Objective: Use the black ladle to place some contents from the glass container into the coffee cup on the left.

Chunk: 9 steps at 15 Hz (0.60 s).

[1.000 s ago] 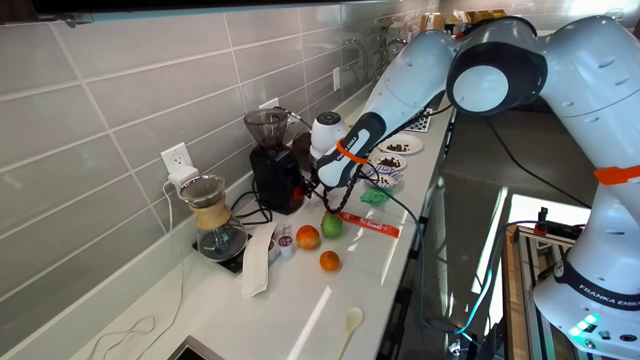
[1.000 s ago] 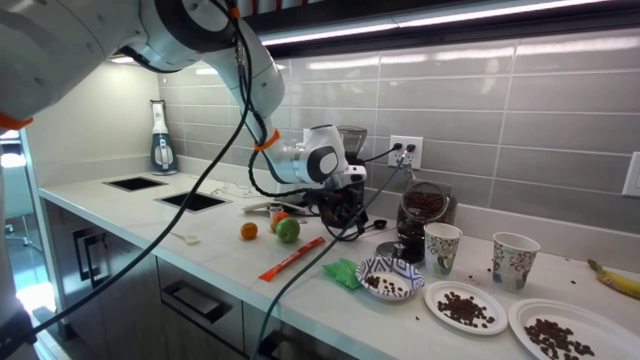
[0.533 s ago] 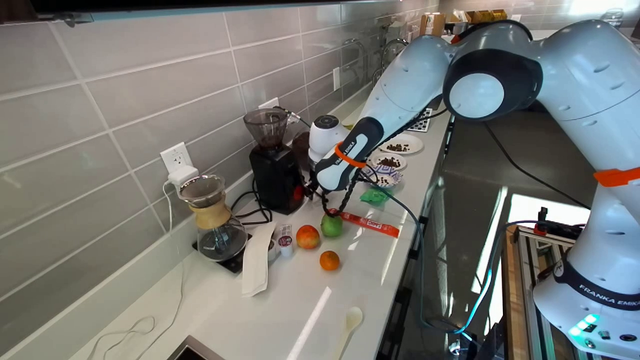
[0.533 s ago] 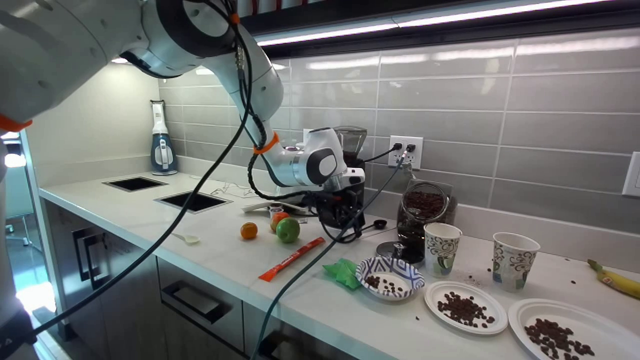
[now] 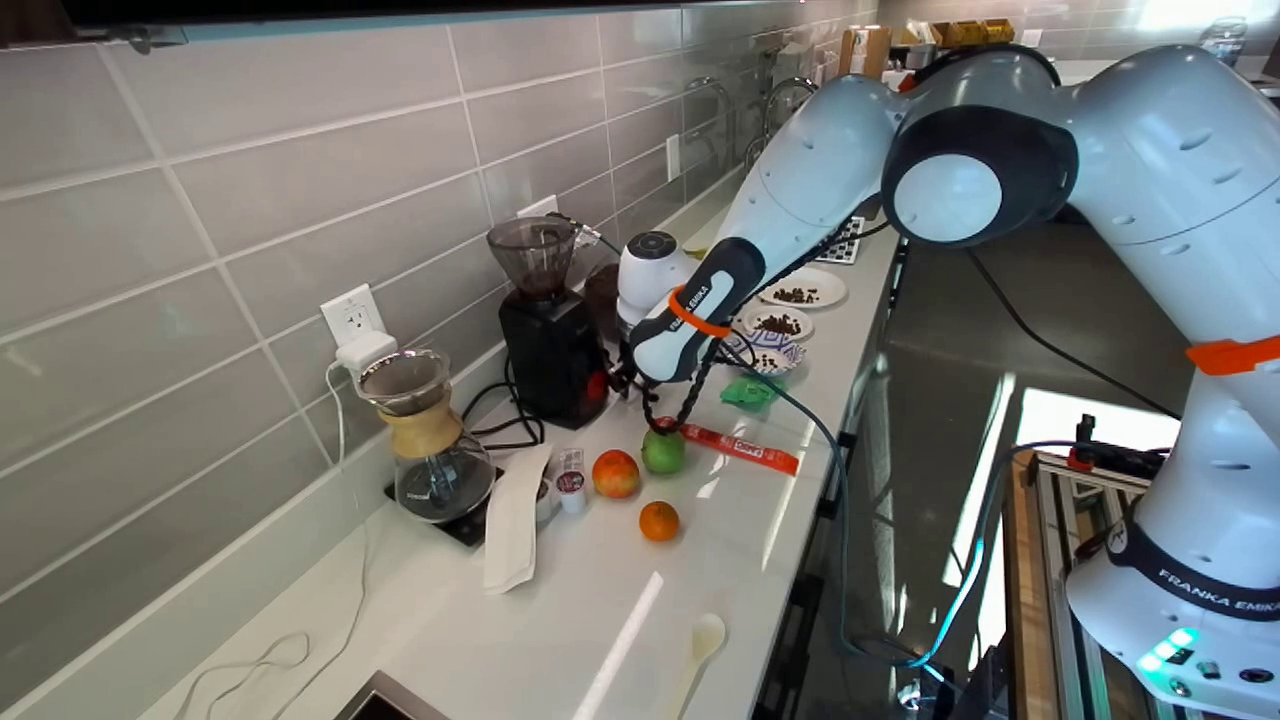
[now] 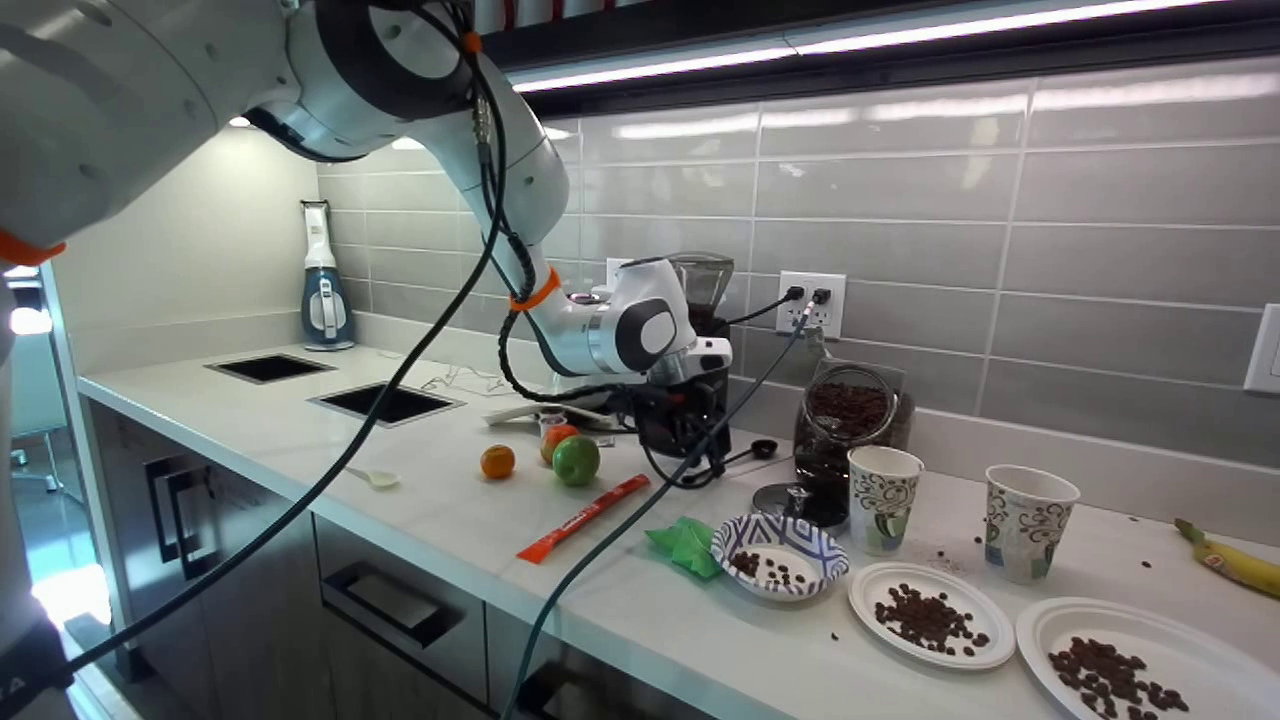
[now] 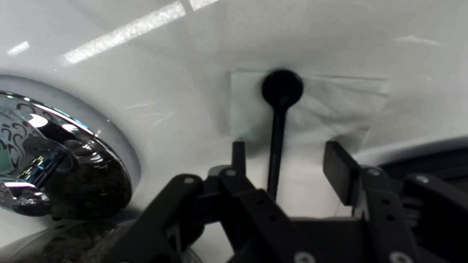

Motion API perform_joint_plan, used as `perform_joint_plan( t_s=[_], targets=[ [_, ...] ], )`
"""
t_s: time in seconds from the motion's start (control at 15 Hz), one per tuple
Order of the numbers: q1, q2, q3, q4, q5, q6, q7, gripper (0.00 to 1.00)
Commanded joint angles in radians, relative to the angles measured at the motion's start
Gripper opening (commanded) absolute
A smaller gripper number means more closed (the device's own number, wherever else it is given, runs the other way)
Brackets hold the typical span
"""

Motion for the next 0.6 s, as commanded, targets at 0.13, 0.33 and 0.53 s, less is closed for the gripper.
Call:
perform_joint_plan(
  t_s=[0.13,0.33,0.53],
  targets=[
    [0.010,0.029,-0.013,0.051,-0.010,-0.016,0.038,0.25],
    [0.010,0.033,-0.012,0.057,-0.011,-0.019,0.036,0.00],
    [0.009,0.034,-0.011,0.057,-0.010,-0.021,0.035,0.02]
  ],
)
